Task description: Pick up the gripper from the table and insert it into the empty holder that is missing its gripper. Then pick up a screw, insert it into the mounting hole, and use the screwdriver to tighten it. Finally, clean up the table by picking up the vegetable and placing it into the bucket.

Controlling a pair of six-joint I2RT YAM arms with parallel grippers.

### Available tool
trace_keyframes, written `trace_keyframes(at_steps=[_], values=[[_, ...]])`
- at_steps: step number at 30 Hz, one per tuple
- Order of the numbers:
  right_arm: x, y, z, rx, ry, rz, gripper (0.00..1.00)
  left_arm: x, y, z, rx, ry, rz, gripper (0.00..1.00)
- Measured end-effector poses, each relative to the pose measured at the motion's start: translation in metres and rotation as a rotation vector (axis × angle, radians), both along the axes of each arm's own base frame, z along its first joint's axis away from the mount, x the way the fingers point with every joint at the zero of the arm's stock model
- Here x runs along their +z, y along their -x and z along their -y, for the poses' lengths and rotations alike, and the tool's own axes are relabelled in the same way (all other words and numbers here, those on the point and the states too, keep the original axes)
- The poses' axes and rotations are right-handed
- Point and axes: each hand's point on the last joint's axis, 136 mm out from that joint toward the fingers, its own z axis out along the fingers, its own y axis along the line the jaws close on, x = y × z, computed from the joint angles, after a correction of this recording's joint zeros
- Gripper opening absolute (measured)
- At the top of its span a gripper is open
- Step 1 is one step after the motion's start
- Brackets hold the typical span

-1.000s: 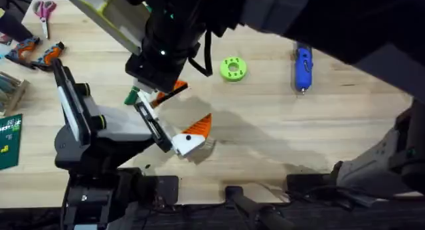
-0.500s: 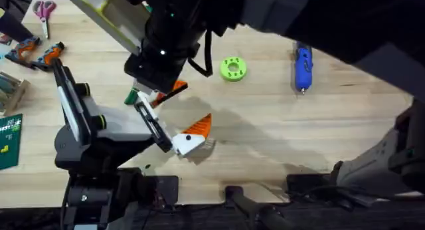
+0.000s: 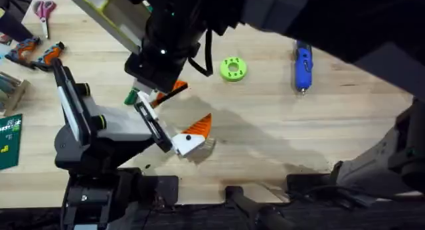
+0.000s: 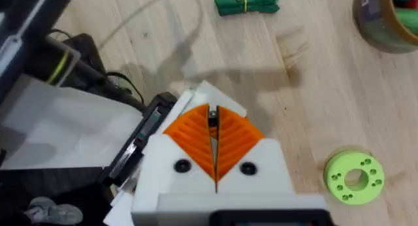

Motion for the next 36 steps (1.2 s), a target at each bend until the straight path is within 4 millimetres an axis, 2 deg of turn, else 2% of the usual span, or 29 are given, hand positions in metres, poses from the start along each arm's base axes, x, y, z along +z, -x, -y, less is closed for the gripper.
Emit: trace_keyframes(at_steps=[36], values=[[-0.0079,0.0006,0.0011,-0.001,0.014,-0.008,0.006,0.0,0.0,0.0,0.0,0.0,0.0,0.987]])
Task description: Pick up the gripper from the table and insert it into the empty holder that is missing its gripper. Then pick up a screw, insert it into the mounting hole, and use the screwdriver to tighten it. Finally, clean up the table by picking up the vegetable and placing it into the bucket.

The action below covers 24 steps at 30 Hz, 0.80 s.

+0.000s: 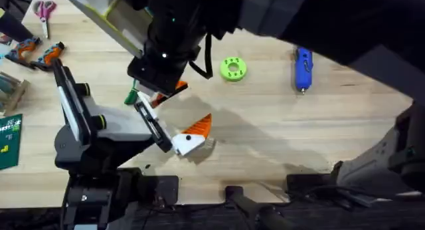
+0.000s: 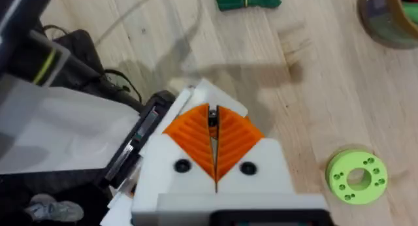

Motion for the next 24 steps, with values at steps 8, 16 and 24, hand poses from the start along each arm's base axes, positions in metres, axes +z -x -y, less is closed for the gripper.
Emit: trace_keyframes(at_steps=[8,16,24], values=[[0.0015,-0.0015,-0.0025,-0.004,-0.012,0.005,0.006,0.0,0.0,0.0,0.0,0.0,0.0,0.987],[-0.0021,-0.0012,-0.0021,-0.006,-0.007,0.0,0.006,-0.0001,0.0,0.0,0.0,0.001,-0.002,0.987],[-0.0024,-0.0016,-0.0029,-0.011,-0.011,-0.002,0.006,-0.0001,0.0,0.0,0.0,0.001,-0.002,0.985]])
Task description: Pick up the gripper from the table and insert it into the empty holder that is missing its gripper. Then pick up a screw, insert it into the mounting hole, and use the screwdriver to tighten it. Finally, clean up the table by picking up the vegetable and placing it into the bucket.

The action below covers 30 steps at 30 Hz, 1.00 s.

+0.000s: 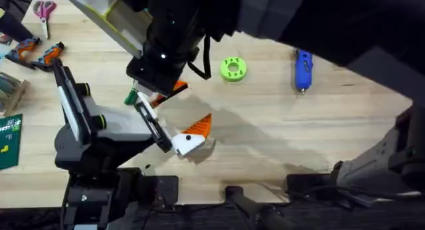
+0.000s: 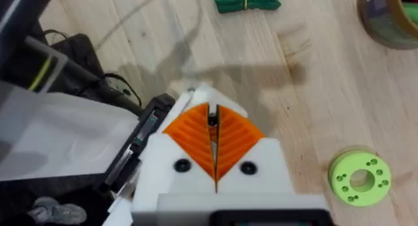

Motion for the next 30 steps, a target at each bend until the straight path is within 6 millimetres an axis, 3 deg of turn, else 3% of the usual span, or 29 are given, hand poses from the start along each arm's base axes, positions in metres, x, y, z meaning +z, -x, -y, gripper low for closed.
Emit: trace_keyframes(at_steps=[30], values=[[-0.0062,0.0032,0.0072,-0.051,0.027,-0.046,0.006,0.0001,0.0,0.0,0.0,0.0,0.001,0.985]])
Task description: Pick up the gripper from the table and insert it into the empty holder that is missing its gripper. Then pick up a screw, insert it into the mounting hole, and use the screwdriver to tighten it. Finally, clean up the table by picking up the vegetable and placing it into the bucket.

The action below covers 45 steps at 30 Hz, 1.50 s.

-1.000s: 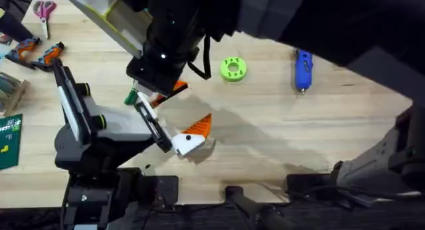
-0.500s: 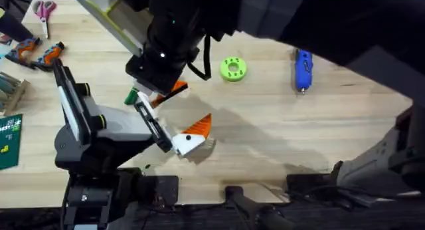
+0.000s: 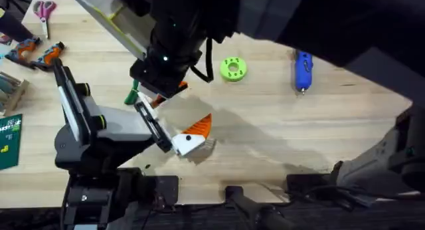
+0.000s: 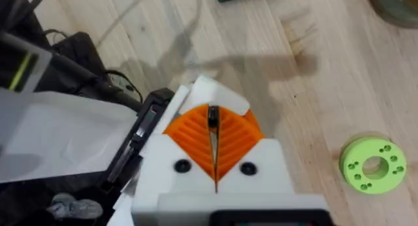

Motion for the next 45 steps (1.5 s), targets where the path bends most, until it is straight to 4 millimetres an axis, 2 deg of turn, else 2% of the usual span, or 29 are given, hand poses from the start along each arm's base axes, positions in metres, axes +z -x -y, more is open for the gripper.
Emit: trace_keyframes(at_steps=[14,21,36,45], values=[[0.0023,-0.0022,-0.0037,-0.003,-0.018,0.009,0.006,0.0001,0.0,0.0,0.0,0.0,0.001,0.985],[-0.0056,-0.0016,-0.0027,-0.006,-0.006,0.0,0.006,0.0,0.0001,0.0,0.0,0.0,0.0,0.985],[-0.007,-0.0015,-0.0026,-0.006,-0.004,-0.002,0.009,0.0,0.0005,0.0003,-0.003,0.001,-0.001,0.985],[-0.0074,-0.0014,-0.0024,-0.011,-0.004,-0.005,0.338,0.0,0.0005,0.0003,-0.003,0.0,0.0,0.985]])
